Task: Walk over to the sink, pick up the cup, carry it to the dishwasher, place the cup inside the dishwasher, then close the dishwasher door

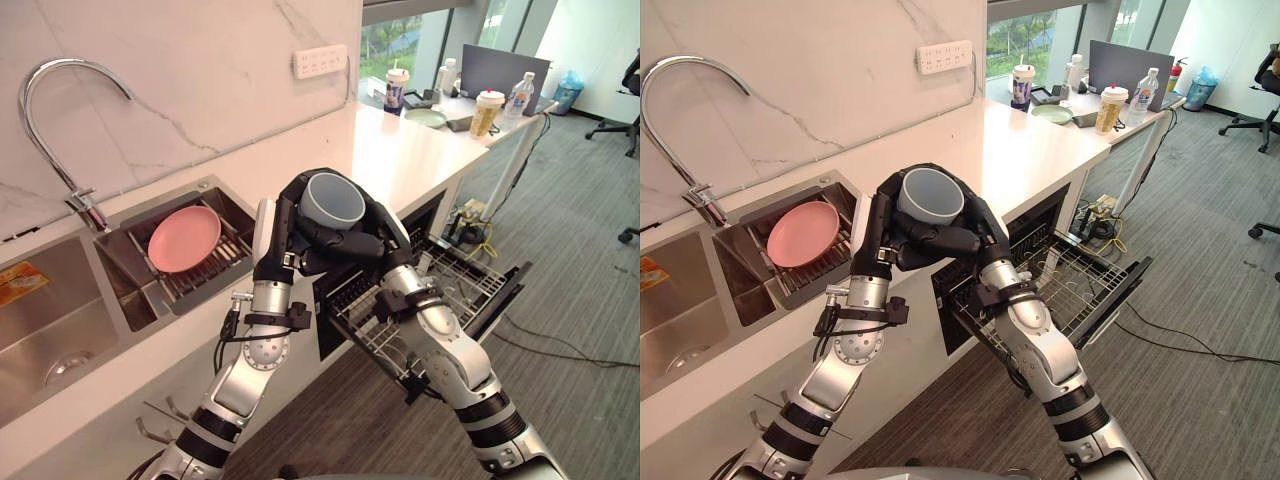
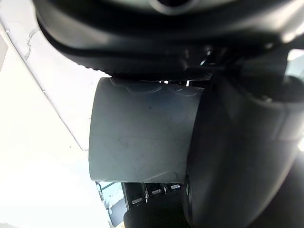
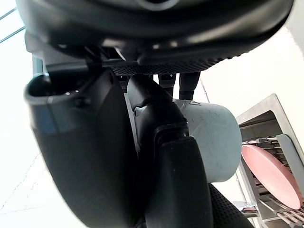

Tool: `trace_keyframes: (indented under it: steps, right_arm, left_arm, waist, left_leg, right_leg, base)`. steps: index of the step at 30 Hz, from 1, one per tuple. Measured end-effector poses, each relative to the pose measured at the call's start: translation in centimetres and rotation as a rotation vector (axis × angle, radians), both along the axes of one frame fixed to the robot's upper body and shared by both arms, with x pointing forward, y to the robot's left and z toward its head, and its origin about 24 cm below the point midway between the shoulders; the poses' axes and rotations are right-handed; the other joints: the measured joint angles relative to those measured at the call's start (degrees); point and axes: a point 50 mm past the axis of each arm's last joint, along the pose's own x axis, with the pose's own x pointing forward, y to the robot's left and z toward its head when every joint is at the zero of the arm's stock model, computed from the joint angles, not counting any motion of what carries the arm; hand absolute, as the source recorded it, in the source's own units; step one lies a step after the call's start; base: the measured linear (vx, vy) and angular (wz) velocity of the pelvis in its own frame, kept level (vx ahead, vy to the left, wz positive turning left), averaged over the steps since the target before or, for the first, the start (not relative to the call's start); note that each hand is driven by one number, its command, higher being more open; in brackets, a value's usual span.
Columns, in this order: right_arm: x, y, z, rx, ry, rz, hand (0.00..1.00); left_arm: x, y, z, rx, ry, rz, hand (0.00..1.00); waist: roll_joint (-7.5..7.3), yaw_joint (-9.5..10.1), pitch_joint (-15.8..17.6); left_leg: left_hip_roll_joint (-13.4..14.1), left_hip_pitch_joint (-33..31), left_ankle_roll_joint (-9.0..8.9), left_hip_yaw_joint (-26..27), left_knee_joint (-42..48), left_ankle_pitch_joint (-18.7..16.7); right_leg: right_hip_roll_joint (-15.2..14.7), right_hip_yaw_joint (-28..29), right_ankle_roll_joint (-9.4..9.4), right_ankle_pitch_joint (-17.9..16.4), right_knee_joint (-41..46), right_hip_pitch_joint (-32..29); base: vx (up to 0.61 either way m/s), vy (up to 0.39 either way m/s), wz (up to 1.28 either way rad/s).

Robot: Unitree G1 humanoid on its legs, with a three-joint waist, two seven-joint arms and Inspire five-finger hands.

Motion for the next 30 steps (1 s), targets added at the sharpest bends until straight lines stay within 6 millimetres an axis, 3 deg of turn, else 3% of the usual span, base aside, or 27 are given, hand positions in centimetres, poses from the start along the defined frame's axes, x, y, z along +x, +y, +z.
trace_keyframes:
  steps: [3, 4, 18, 24, 30]
  right_arm:
    - [-0.1, 0.1, 0.0, 0.012, 0.001, -0.012, 0.0]
    - [-0.1, 0.2, 0.0, 0.016, 0.0, -0.02, 0.0]
    - [0.0, 0.7, 0.9, 0.197, 0.018, -0.208, 0.0]
    - [0.3, -0.5, 1.2, 0.262, 0.012, -0.304, 0.0]
    - [0.8, -3.2, 1.2, 0.329, 0.013, -0.518, 0.0]
  left_arm:
    - [0.0, 0.0, 0.0, -0.001, -0.004, 0.006, 0.0]
    - [0.0, 0.0, 0.0, -0.005, -0.007, 0.01, 1.0]
    - [-0.6, -2.1, 0.8, -0.053, -0.072, -0.055, 1.0]
    - [-1.1, -3.1, 0.5, -0.041, -0.064, -0.113, 1.0]
    - [-1.5, -3.9, 0.5, -0.035, -0.071, -0.165, 1.0]
  waist:
    - [0.0, -0.02, 0.0]
    - [0.0, -0.01, 0.0]
    - [0.02, -0.21, 0.0]
    - [0.02, -0.2, 0.0]
    - [0.02, -0.28, 0.0]
  left_leg:
    - [0.0, 0.0, 0.0, 0.0, 0.0, 0.0]
    - [0.0, 0.0, -0.01, 0.0, 0.0, 0.0]
    - [0.0, 0.0, 0.0, 0.0, 0.0, 0.0]
    - [0.0, 0.0, -0.01, 0.0, 0.0, 0.0]
    - [0.0, 0.0, 0.0, 0.2, 0.0, 0.0]
  right_leg:
    - [0.0, 0.0, 0.0, 0.0, 0.0, 0.0]
    - [0.0, 0.0, 0.0, 0.0, 0.0, 0.0]
    - [0.0, 0.0, 0.06, 0.0, 0.0, 0.0]
    - [0.0, 0.0, 0.07, 0.0, 0.0, 0.0]
    - [0.0, 0.2, 0.06, 0.1, 0.0, 0.0]
  base:
    - [0.0, 0.0, 0.0]
    - [0.0, 0.0, 0.0]
    - [0.0, 0.0, 0.0]
    - [0.0, 0.0, 0.0]
    - [0.0, 0.0, 0.0]
